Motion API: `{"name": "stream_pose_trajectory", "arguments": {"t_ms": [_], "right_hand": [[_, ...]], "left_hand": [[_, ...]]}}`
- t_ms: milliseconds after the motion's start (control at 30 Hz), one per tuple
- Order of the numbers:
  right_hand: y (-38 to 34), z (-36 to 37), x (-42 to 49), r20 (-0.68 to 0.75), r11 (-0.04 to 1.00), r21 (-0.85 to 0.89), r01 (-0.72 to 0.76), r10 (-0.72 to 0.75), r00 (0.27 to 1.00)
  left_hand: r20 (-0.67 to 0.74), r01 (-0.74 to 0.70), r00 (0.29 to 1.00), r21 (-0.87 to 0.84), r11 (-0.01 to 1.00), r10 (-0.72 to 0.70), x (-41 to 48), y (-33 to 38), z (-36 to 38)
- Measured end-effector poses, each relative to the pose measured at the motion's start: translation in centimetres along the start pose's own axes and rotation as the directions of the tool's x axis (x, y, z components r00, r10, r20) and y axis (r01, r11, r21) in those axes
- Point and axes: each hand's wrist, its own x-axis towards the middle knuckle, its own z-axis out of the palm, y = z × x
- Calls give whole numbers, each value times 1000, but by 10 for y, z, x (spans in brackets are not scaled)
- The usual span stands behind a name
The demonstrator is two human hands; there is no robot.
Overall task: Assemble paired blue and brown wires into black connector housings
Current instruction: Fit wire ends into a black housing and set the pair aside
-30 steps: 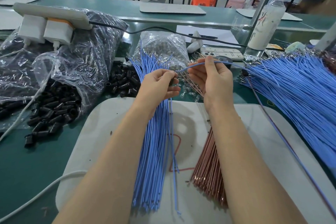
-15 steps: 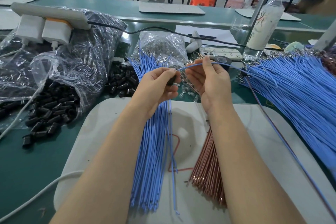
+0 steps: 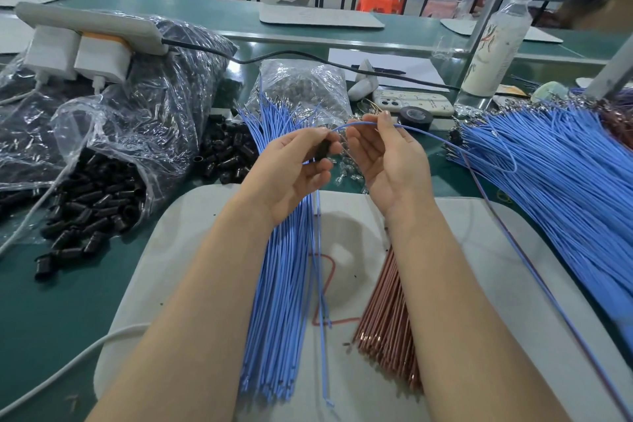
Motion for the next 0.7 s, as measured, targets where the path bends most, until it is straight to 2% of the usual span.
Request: {"name": "stream_pose_trajectory", "arguments": {"t_ms": [400, 500, 533, 600, 633, 700], "right_hand": [[3, 0, 1, 37, 999, -21, 50, -49, 998], [2, 0, 0, 58, 998, -40, 57, -55, 997], [2, 0, 0, 64, 998, -44, 47, -44, 997], [4, 2, -1, 67, 996, -85, 31, -25, 997], [6, 3, -1, 62, 991, -132, 32, -24, 998], [9, 4, 0, 49, 963, -265, 50, -39, 998]], "left_hand": [[18, 217, 975, -291, 932, -221, 1, 1, 0], [-30, 182, 980, -294, 938, -199, 2, 0, 0], [-95, 122, 985, -206, 971, -144, 3, -1, 0], [-219, -31, 974, 146, 989, 63, 5, -6, 1], [-234, -99, 955, 320, 942, 180, 5, -8, 1], [-195, -200, 918, 522, 829, 344, 6, -12, 2]]}}
